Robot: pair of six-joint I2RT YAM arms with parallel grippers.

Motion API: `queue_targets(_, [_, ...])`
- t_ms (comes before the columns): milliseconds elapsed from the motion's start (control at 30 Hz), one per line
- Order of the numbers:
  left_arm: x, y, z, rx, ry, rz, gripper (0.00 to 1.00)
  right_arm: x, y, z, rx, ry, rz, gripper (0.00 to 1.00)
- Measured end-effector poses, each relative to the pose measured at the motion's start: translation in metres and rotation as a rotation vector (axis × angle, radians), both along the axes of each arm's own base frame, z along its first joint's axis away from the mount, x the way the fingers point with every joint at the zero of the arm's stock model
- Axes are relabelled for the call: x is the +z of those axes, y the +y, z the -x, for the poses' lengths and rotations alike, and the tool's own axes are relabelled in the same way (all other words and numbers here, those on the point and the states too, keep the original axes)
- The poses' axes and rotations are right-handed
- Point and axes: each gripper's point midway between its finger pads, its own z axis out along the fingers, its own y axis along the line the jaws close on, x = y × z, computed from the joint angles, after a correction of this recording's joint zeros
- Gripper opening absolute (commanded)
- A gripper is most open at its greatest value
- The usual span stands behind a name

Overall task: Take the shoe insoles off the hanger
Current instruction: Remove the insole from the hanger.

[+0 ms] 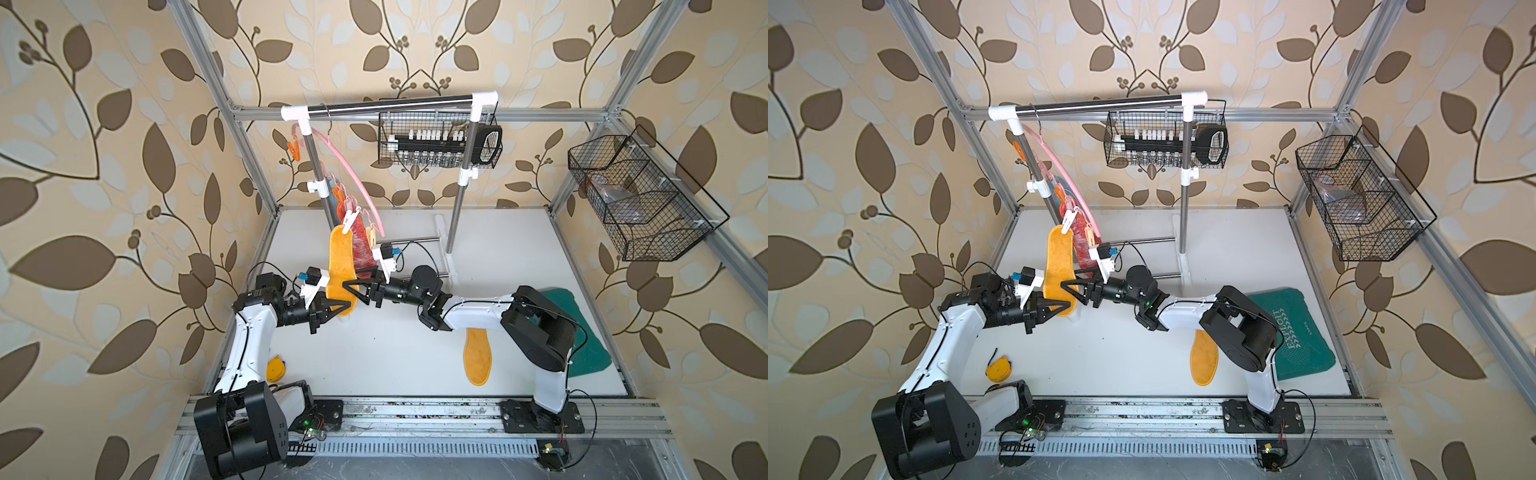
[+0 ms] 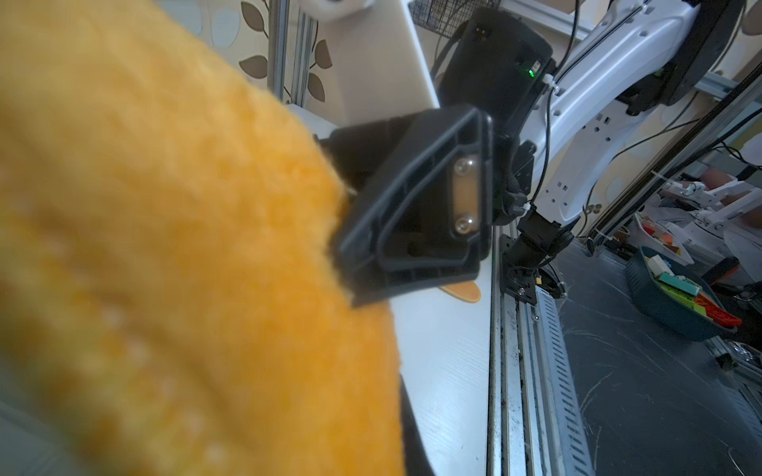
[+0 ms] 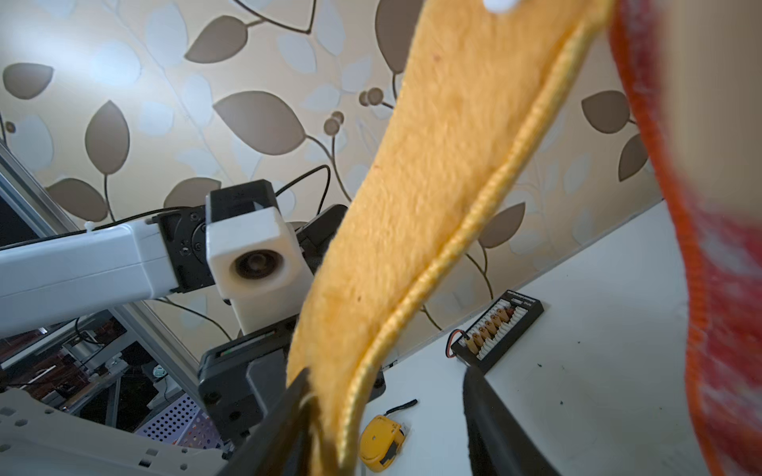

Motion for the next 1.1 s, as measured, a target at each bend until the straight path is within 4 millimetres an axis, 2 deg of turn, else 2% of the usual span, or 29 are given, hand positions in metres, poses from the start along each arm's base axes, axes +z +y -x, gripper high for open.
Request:
queue_targets(100, [-0.013, -0.002, -0.001, -0.006, 0.024, -0.039, 0.0, -0.013, -0.005, -0.002, -0.005, 0.026, 0.003, 0.55])
queue_targets(367, [-0.027, -0.007, -0.005, -0.017, 0.003, -0.11, 0.0, -0.031, -0.021, -0.006, -0.032, 0.042, 0.014, 0.57])
queue_targets(533, [-0.032, -0.01, -0.007, -0.029, -0.008, -0.136, 0.0, -0.034, -0.039, -0.024, -0.075, 0.068, 0.017, 0.61])
queue_targets(700, [-0.036, -0.012, -0.008, -0.039, 0.006, -0.137, 0.0, -0.026, -0.069, -0.05, -0.156, 0.085, 0.016, 0.65])
queue_targets(900, [-0.036, -0.013, -0.007, -0.046, 0.002, -0.14, 0.0, -0.003, -0.101, -0.073, -0.216, 0.078, 0.028, 0.7])
queue_targets(1100, [-0.037, -0.014, -0.004, -0.053, -0.006, -0.144, 0.0, 0.019, -0.117, -0.09, -0.159, 0.061, 0.041, 0.7])
